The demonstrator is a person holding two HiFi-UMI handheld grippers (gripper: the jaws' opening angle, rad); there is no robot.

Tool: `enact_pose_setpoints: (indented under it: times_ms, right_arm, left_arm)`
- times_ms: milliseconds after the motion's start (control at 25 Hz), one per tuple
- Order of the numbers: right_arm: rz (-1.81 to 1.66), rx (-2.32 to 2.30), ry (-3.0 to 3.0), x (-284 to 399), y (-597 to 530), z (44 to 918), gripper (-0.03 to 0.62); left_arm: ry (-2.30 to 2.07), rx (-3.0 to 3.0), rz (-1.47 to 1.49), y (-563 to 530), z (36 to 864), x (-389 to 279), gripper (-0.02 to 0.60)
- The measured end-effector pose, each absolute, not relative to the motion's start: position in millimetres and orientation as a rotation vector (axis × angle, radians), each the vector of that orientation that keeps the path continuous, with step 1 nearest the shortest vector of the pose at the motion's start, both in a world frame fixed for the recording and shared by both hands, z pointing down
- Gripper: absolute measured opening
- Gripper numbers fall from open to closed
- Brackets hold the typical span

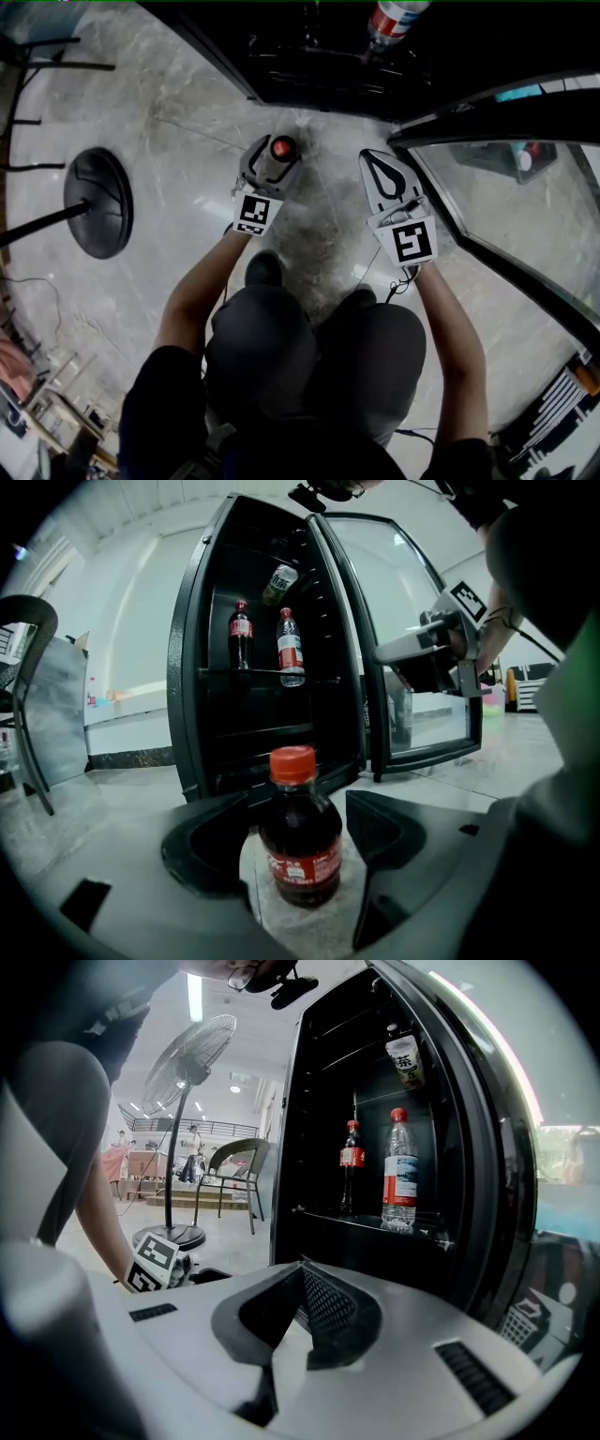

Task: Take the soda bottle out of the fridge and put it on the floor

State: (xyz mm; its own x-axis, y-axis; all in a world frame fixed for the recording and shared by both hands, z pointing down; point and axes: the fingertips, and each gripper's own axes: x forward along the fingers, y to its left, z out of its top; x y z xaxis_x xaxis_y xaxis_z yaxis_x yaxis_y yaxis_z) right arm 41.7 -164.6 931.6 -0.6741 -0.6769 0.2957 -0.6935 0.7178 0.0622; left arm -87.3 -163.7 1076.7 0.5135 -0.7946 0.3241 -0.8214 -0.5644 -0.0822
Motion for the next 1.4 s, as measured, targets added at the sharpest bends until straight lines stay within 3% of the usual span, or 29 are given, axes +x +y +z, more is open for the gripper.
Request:
enact_pose_setpoints:
  times_ms: [520,1040,1240,1400]
  right_arm:
    - [0.055,1.069,-2.645,38,-162,922,0.018]
    - [-0.020,1.068,-2.697,36,-157,885,0.018]
    - [-0.055,1.076,-2.711,37,-151,853,0.018]
    - [-0.060,1.077,-2.707,40,-149,817,0.018]
  left_arm:
    - [-1.420,2.744,0.357,-140,1005,-107,0.311]
    - [-1.471,2.789,0.272,-139,937,-111,0.065]
    - [-1.454,2.873,0.405,-134,904,-108,0.025]
    - [-1.485,2.773,0.256,-136,858,-112,0.024]
